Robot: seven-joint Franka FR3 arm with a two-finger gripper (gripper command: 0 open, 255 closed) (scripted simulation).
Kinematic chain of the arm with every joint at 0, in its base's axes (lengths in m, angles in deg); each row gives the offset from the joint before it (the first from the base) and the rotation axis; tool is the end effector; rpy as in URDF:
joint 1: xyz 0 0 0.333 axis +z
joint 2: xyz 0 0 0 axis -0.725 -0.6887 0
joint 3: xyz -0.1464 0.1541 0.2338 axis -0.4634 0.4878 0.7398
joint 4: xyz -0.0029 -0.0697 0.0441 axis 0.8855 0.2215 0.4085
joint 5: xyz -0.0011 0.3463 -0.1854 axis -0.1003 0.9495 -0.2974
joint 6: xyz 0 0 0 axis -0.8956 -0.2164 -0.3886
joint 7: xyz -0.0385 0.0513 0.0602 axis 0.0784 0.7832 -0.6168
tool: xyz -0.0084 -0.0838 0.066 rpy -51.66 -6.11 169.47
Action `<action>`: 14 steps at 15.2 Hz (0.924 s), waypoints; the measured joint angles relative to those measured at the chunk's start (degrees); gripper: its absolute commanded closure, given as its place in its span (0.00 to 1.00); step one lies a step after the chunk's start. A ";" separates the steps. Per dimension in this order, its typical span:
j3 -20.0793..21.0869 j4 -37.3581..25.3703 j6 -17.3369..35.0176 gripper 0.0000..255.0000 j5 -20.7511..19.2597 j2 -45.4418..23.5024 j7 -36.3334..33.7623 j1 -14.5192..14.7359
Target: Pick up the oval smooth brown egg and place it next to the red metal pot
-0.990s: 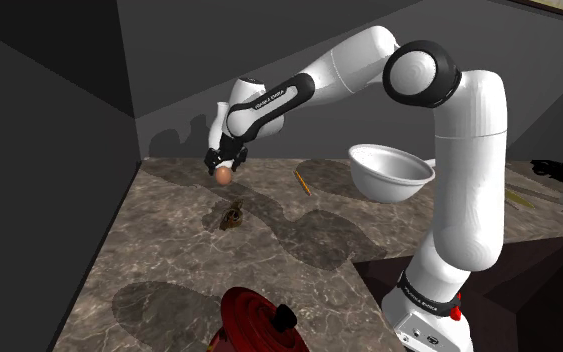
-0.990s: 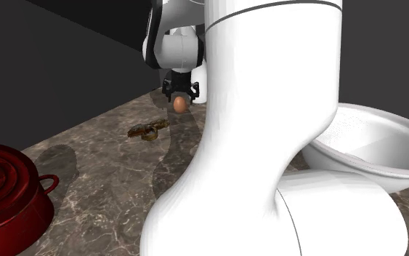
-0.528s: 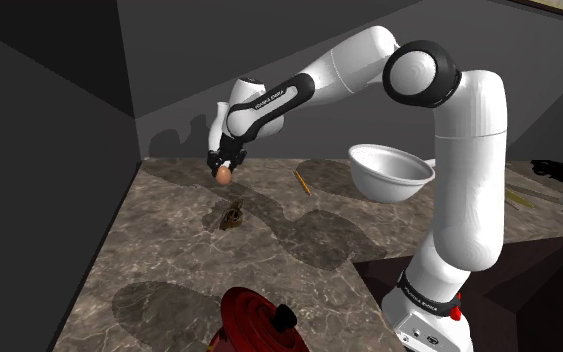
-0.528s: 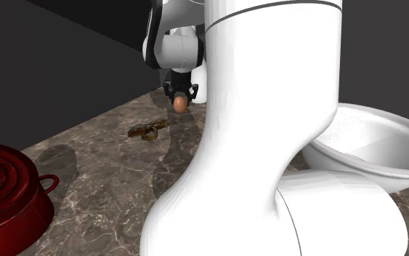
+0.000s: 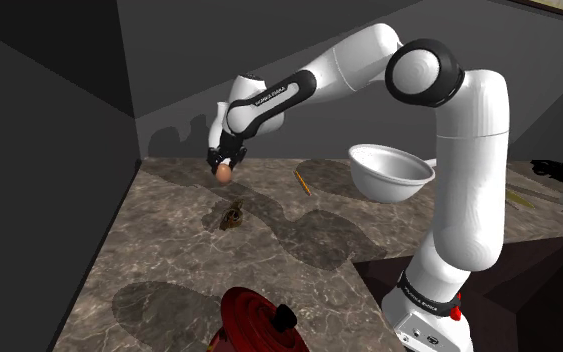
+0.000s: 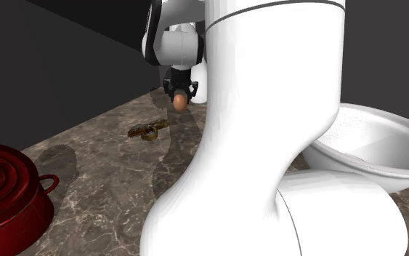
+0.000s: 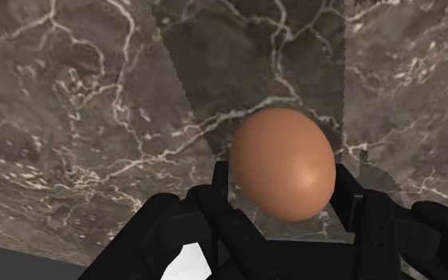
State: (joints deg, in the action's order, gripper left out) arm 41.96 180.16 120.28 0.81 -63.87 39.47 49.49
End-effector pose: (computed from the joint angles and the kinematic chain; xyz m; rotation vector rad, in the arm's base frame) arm 0.6520 0.0827 0.3413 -3.0118 0.2016 -0.3746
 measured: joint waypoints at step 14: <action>0.07 -4.09 -9.14 1.00 0.14 5.09 -0.24 -0.17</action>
State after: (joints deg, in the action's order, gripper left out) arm 42.03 176.07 111.14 0.94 -58.78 39.23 49.31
